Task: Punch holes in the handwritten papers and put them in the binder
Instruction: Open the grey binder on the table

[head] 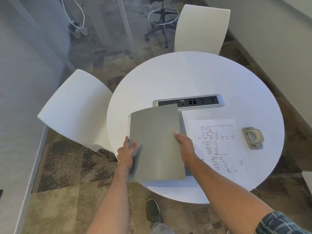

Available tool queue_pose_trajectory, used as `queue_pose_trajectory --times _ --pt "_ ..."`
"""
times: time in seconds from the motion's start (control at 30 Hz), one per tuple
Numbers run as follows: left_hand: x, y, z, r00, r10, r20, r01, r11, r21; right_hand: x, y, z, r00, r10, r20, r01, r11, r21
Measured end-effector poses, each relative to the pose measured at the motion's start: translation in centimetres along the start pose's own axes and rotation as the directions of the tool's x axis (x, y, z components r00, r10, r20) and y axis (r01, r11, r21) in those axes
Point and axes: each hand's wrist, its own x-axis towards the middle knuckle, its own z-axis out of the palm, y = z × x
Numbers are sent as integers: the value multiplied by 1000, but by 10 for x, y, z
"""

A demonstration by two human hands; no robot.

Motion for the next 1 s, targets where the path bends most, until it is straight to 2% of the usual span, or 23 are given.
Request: queue_pose_trajectory --times 0.07,0.1,0.17,0.23,0.27,0.3,0.33,0.4,0.43,0.47,0.5,0.53,0.57,0.6,0.63,0.73,0.83,0.87,0.93,0.97,1.0 --pt "-26 -3 1 980 197 36 -200 969 146 0 -13 3 999 -41 -2 41 999 1" --pt "-41 -8 1 948 312 57 -317 924 213 -1 -19 5 999 -46 6 46 999 3" --pt "-73 -18 4 876 457 152 -481 810 335 -5 -31 9 997 -35 70 37 999 -24" --pt "-93 -27 12 821 538 192 -559 686 465 -6 -37 10 985 -13 174 27 997 -77" --pt "-98 -30 16 786 597 159 -585 635 504 -7 -38 11 970 -12 242 33 996 -82" --pt "-98 -34 18 751 652 108 -605 613 507 -9 -38 13 952 -20 306 49 995 -86" --pt "-98 -36 16 752 658 37 -586 643 494 -9 -35 15 934 -27 355 73 990 -117" --pt "-100 -38 12 800 590 -107 -514 766 385 -8 -26 16 916 -15 401 154 936 -316" --pt "-103 -36 9 839 522 -152 -475 840 264 -7 -20 14 911 7 412 209 854 -476" --pt "-111 -28 6 877 444 -183 -430 896 112 -4 -12 10 905 56 423 266 701 -662" --pt "-116 -20 3 905 365 -219 -381 924 -37 0 -4 5 898 120 424 331 453 -828" --pt "-123 -11 0 914 292 -282 -348 922 -170 2 2 -1 892 172 417 392 165 -905" --pt "-127 -6 -5 917 205 -343 -317 895 -313 3 8 -6 887 198 418 438 -68 -896" --pt "-128 -5 -10 903 114 -413 -306 848 -433 3 13 -10 880 209 427 467 -215 -858" --pt "-126 -7 -17 883 17 -469 -297 794 -530 1 17 -13 876 212 432 479 -301 -824" --pt "-98 -37 -36 813 -301 -499 -224 629 -744 -2 26 -18 880 202 430 475 -401 -783" --pt "-68 -72 -52 706 -502 -500 -140 593 -793 -2 27 -17 886 185 425 462 -432 -774" --pt "-60 -80 -57 652 -542 -530 -125 613 -780 -2 26 -17 887 184 424 460 -437 -773" --pt "-50 -92 -68 521 -555 -648 41 775 -631 -2 27 -18 888 171 427 456 -449 -769" --pt "-48 -92 -73 482 -472 -738 157 875 -457 -2 28 -19 889 160 429 452 -453 -768" --pt "-48 -88 -75 494 -319 -809 222 946 -238 -2 30 -19 890 153 429 448 -457 -768"
